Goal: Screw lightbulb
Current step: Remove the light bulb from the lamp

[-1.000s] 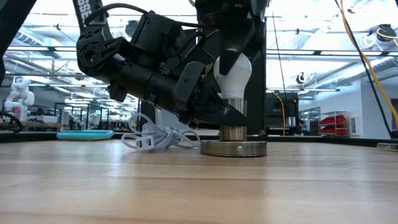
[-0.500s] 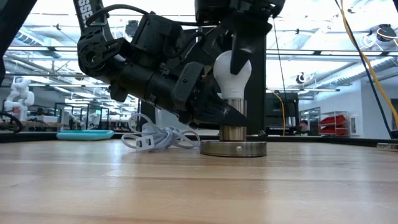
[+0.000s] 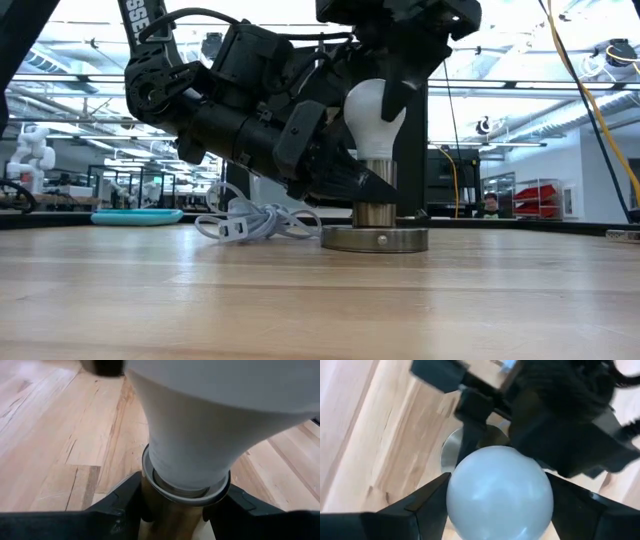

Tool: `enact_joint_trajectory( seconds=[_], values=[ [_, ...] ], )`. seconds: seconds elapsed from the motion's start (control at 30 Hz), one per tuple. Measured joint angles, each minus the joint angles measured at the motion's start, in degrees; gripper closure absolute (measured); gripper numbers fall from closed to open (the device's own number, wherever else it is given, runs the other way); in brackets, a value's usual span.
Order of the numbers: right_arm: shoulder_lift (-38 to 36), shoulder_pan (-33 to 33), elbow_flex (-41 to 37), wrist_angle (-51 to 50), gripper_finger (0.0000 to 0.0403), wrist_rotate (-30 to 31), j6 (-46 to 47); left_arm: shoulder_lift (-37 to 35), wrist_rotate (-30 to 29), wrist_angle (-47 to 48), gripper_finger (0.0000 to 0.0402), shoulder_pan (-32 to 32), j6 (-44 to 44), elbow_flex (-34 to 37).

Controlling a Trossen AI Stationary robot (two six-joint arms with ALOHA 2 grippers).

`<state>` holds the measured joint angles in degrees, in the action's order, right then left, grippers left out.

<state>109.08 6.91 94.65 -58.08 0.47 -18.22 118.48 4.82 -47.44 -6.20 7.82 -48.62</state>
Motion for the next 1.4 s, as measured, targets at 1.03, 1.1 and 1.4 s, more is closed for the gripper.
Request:
enact_joint_trajectory(
  seconds=[1.03,1.1,1.4],
  values=[
    [-3.5,2.7,0.0,1.1,0.0064,1.4,74.5,0.0,-1.4,0.0,0.0227,-0.3,-0.7,0.0],
    [-3.5,2.8,0.0,0.7,0.0064,1.3,76.7,0.0,-1.5,0.0,0.0227,-0.3,-0.7,0.0],
    [-2.5,2.4,0.0,-0.4,0.007,2.1,79.0,0.0,-1.7,-0.1,0.0227,-0.2,-0.6,0.0]
  ],
)
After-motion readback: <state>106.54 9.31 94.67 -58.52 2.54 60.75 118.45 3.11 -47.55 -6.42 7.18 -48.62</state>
